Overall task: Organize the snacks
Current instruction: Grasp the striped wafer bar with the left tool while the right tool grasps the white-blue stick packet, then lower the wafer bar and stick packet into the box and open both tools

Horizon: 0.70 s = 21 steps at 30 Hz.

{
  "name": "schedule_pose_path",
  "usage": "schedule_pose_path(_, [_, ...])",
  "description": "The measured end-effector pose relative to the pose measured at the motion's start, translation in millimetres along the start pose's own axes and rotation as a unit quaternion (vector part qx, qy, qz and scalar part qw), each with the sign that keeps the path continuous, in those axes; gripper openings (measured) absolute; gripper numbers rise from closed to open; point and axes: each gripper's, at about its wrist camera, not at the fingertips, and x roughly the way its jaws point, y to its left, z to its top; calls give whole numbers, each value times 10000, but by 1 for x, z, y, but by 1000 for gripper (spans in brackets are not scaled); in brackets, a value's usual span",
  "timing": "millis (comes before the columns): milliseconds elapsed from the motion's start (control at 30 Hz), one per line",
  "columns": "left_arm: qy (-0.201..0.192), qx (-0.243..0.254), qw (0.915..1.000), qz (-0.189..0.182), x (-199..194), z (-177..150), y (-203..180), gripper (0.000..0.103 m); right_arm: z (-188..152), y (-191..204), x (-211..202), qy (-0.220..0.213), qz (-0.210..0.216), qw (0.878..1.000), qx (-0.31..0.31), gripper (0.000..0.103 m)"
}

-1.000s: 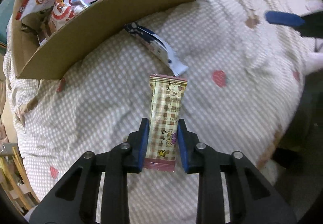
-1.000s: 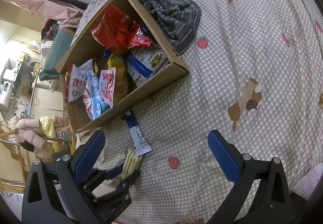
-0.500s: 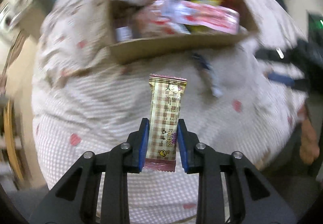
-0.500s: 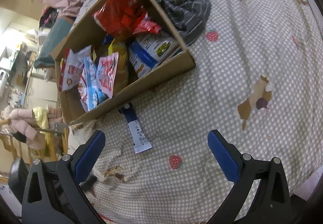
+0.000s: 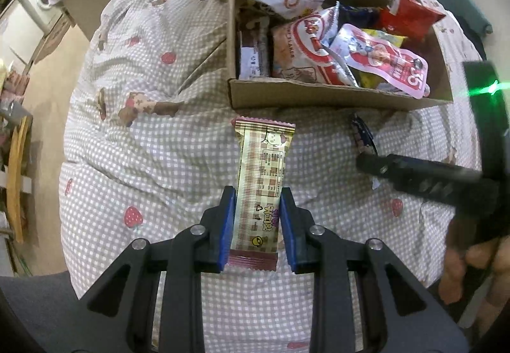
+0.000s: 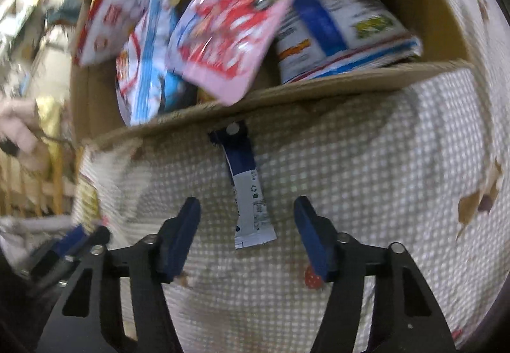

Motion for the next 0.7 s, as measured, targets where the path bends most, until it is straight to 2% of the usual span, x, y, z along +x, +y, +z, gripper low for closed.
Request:
schedule_pose_path(167, [88,49,9999,-23,4,0,-1,24,0,14,14,17,-387,9989,-275,55])
schedule_pose_path(267, [84,94,9999,2,6,0,-1,24,1,18,16,-33,-533,9979,-362,46])
schedule_pose_path(333, [59,82,9999,4,7,1,0,24,0,22,18,-24,-734,9961,-482,24])
schedule_pose_path(367, [40,67,10000,6,6,2,0,24,-1,22,18,-13,-703,9964,-468,20])
schedule_pose_path(700, [95,-159,9997,128,11,1,11,24,-28,15,-25,-268,104,9984,-487,18])
